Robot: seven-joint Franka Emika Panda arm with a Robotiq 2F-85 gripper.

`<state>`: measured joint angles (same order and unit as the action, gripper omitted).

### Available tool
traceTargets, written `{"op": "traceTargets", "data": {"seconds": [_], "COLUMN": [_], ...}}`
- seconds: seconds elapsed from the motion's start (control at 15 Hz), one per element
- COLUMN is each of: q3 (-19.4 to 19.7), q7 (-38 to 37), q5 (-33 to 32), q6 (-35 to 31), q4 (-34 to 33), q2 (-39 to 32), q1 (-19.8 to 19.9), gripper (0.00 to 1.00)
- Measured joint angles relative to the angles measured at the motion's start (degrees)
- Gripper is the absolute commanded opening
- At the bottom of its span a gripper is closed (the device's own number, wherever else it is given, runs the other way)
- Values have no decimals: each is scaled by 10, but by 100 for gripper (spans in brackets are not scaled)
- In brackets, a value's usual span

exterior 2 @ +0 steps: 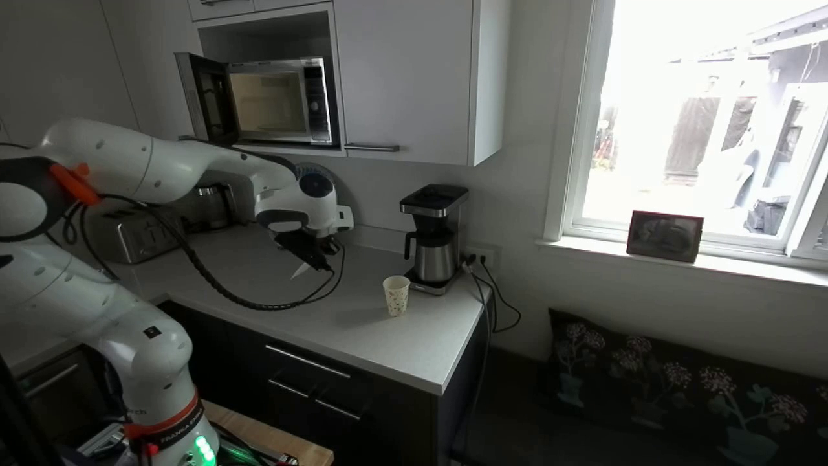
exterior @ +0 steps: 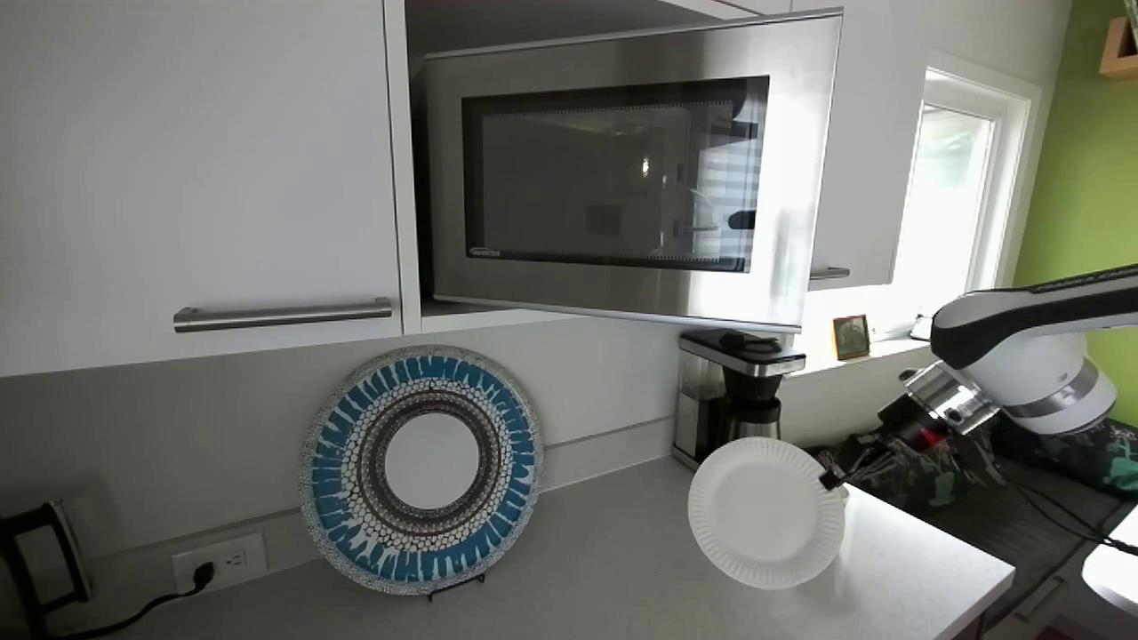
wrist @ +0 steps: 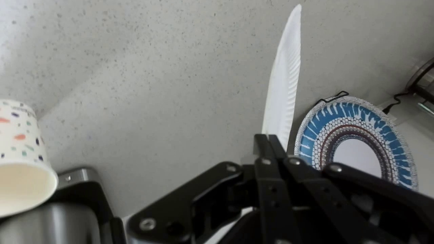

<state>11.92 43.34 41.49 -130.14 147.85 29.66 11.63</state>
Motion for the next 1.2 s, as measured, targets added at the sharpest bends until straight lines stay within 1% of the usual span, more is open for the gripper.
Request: {"op": "traceTargets", "data": {"seconds": [0.2,0.33,0.67,0.87,1.2], "q3": [-3,0,33,45,46], "q7": [2,10,27,27,27], "q5": [-48,-66,-65,-65,-65], "q6": [-1,-1,-26,-33,-35], "q4": [8,8,10,16,23], "q2": [90,144,249,279,281], "q1": [-5,-16,-76,-96,-97], "gripper": [0,0,1,1,0]}}
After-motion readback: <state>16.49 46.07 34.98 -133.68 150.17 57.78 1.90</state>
